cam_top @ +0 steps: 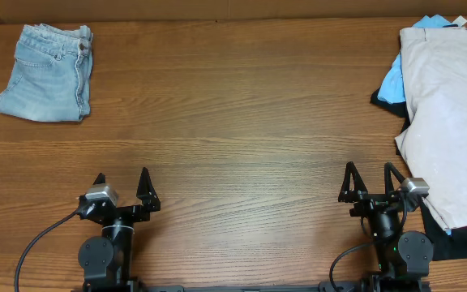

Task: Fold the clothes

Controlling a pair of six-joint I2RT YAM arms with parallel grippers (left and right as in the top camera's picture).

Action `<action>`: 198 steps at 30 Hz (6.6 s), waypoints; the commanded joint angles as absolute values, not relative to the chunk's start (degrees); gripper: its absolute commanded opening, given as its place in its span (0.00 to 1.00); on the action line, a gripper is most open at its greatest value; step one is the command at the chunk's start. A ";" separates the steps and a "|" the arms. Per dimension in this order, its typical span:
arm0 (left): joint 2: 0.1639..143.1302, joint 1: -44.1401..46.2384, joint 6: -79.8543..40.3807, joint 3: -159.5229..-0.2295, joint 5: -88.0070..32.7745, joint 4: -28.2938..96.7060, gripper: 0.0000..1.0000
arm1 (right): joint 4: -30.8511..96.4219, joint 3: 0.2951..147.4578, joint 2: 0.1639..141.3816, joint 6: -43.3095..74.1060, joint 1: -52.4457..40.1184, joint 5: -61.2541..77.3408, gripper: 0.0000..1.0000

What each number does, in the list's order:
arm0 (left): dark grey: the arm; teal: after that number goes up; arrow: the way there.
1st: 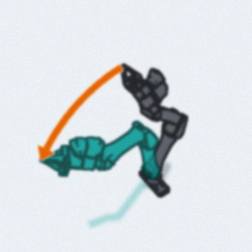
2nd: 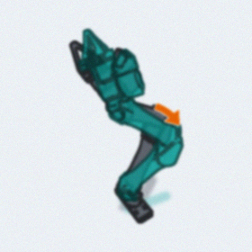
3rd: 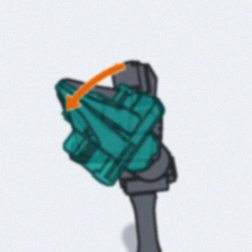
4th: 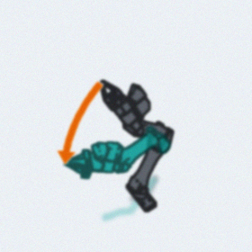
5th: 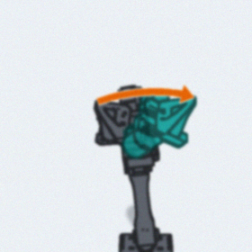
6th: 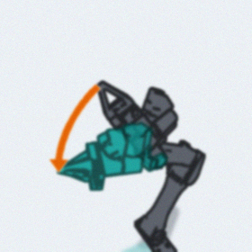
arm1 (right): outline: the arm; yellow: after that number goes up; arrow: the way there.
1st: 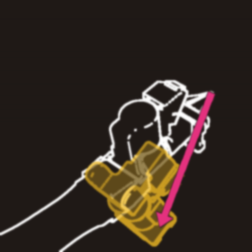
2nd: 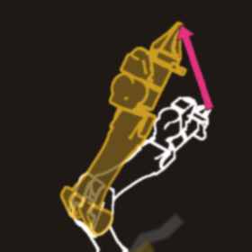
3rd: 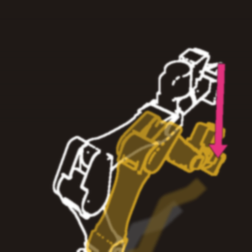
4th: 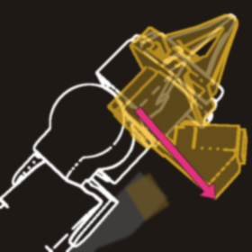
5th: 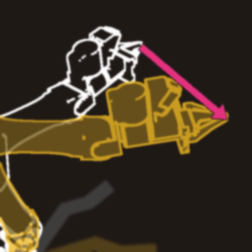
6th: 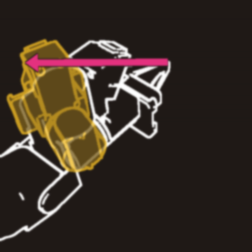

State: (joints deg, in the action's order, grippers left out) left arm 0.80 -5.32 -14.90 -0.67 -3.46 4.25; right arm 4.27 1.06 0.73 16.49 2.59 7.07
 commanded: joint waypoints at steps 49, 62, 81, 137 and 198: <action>0.30 -5.21 -15.44 -0.27 -8.05 3.31 1.00 | 3.44 0.49 0.16 16.51 2.66 10.44 1.00; 0.32 -5.21 -15.44 -4.82 -10.55 3.16 1.00 | 3.40 5.69 0.16 11.64 2.66 10.48 1.00; 24.82 -5.21 -5.91 -41.74 -15.07 26.30 1.00 | 25.98 44.18 24.60 5.69 2.66 11.31 1.00; 77.58 -5.21 5.61 -73.12 -18.06 50.54 1.00 | 14.85 84.49 118.83 4.19 52.10 12.14 0.96; 78.15 -23.27 5.02 -73.14 -16.93 42.54 1.00 | 37.91 84.49 99.70 17.93 -33.41 24.60 0.04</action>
State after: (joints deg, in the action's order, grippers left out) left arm 77.71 -22.72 4.47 -72.31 -16.93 42.78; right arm 39.66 83.99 98.13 15.29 -26.79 24.60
